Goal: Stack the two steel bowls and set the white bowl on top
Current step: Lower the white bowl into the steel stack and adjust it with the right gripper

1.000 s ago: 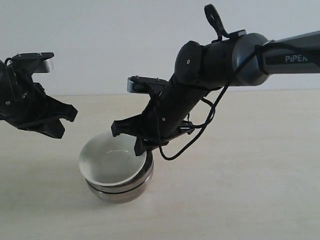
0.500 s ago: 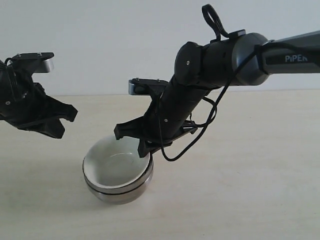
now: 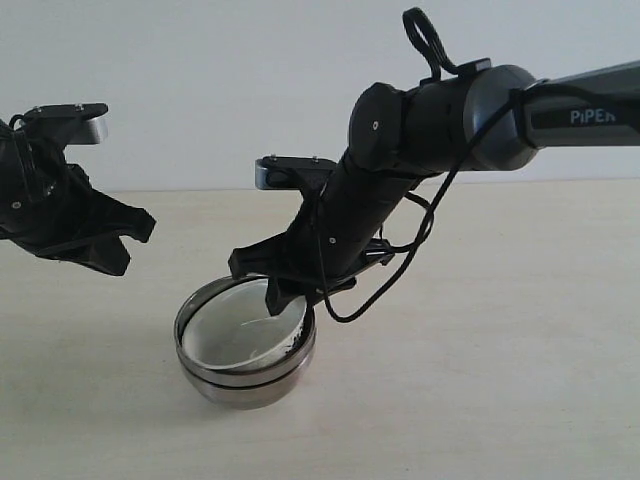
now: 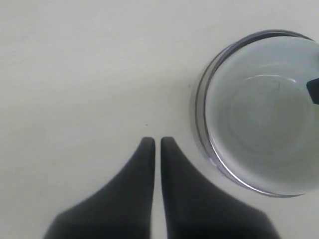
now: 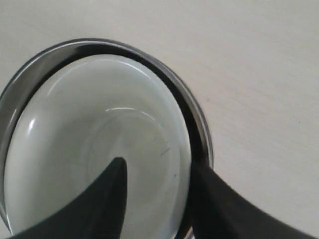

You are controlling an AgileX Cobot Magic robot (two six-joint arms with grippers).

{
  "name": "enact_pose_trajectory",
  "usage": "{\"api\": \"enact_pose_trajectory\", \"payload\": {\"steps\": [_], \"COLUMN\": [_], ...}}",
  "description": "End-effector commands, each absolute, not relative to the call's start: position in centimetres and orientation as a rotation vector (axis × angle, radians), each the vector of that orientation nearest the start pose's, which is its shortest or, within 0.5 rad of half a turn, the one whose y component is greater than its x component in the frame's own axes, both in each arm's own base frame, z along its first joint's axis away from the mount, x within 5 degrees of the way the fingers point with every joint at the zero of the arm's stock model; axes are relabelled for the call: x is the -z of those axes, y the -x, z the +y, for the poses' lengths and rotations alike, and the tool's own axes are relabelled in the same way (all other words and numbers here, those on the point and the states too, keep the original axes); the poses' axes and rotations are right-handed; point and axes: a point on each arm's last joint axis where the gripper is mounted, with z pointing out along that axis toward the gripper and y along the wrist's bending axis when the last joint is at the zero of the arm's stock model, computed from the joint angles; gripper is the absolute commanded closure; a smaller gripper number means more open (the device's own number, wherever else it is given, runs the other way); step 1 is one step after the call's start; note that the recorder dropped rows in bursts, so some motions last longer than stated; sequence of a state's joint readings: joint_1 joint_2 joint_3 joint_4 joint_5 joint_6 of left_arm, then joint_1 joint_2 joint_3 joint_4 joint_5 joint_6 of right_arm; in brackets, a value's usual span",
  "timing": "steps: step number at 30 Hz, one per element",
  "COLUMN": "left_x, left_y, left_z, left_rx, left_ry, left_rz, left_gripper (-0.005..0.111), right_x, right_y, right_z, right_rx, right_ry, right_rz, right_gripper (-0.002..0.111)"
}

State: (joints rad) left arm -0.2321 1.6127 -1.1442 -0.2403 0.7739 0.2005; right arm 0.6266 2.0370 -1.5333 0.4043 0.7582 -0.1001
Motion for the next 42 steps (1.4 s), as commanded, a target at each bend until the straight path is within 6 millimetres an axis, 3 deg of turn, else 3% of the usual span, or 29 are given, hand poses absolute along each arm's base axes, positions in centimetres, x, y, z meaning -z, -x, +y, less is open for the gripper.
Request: {"api": "enact_pose_trajectory", "payload": {"steps": [1,7,15,16,21,24,34,42], "left_x": [-24.9,-24.9,-24.9,-25.0,-25.0,-25.0,-24.9,-25.0], "left_y": [-31.7,-31.7,-31.7,-31.7,-31.7,-31.7,-31.6,-31.6], "left_z": [-9.0,-9.0,-9.0,-9.0,-9.1,-9.1,-9.1,-9.3], "left_rx": [0.297,0.296,0.295,0.294,0.297,0.297,0.308,0.339], "left_ry": [-0.389,-0.392,-0.394,-0.395,-0.392,-0.392,-0.39,-0.396], "left_rz": [2.678,2.678,2.675,2.672,2.668,2.67,2.681,2.67], "left_gripper": [0.103,0.103,0.103,0.103,0.103,0.103,0.103,0.103], "right_x": [-21.3,-22.6,-22.9,-22.8,-22.8,-22.7,-22.3,-19.2], "right_y": [-33.7,-33.4,-33.3,-33.2,-32.0,-31.4,-31.4,-31.9], "right_z": [27.2,26.9,26.9,27.0,28.4,29.2,29.0,29.5], "right_rx": [-0.554,-0.561,-0.564,-0.561,-0.511,-0.495,-0.471,-0.453], "right_ry": [0.732,0.735,0.738,0.744,0.866,0.909,0.87,0.866], "right_rz": [2.668,2.64,2.641,2.642,2.602,2.58,2.617,2.691], "right_gripper": [0.072,0.072,0.072,0.074,0.108,0.108,0.108,0.108]}}
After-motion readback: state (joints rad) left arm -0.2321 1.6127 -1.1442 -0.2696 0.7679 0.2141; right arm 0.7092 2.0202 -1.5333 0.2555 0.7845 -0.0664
